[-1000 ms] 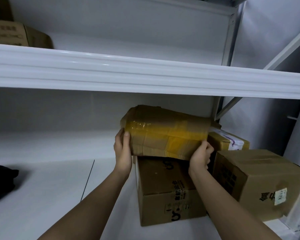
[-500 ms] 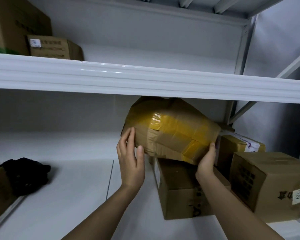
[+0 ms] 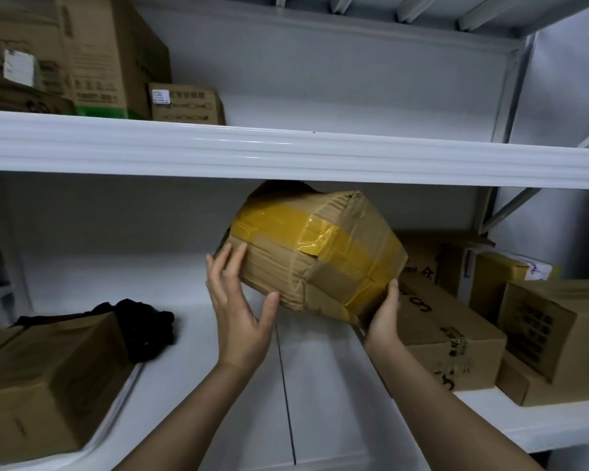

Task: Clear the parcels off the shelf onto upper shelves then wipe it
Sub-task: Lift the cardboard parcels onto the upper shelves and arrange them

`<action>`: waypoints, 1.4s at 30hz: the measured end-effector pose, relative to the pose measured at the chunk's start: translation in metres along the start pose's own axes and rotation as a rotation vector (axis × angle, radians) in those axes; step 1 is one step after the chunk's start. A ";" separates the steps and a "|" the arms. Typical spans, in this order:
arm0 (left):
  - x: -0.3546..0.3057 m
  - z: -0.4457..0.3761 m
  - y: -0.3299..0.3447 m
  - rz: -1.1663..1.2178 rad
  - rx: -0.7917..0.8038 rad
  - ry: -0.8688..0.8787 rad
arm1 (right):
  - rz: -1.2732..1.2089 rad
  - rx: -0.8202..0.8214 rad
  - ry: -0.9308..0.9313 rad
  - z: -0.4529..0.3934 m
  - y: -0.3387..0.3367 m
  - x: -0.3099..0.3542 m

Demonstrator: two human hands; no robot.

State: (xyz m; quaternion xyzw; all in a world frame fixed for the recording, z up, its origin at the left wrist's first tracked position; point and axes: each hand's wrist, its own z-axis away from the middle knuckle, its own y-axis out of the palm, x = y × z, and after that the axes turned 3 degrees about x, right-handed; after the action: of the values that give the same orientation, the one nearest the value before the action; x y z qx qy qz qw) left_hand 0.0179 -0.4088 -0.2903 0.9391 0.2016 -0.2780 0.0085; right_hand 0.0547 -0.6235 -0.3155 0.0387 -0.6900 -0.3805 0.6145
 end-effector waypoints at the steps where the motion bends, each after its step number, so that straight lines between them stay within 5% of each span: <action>1: 0.002 -0.001 -0.009 0.008 -0.023 -0.005 | 0.021 0.012 0.012 0.005 0.005 -0.007; 10: 0.009 -0.013 -0.048 -0.262 -0.171 -0.218 | 0.247 0.053 0.186 0.023 0.020 -0.021; 19: 0.000 -0.027 -0.043 0.023 -0.187 -0.251 | 0.449 0.157 0.357 0.027 0.023 -0.022; 34: 0.059 -0.036 -0.046 0.134 -0.232 -0.949 | 0.331 0.309 0.122 0.027 0.005 0.013; 42: 0.071 -0.023 -0.046 0.280 -0.097 -1.062 | 0.370 0.305 -0.071 0.029 0.018 0.022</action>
State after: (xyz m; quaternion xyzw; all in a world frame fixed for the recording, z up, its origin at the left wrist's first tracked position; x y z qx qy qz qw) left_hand 0.0658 -0.3372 -0.3039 0.6863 0.0555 -0.7001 0.1893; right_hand 0.0318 -0.6082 -0.2857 -0.0095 -0.7559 -0.1537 0.6364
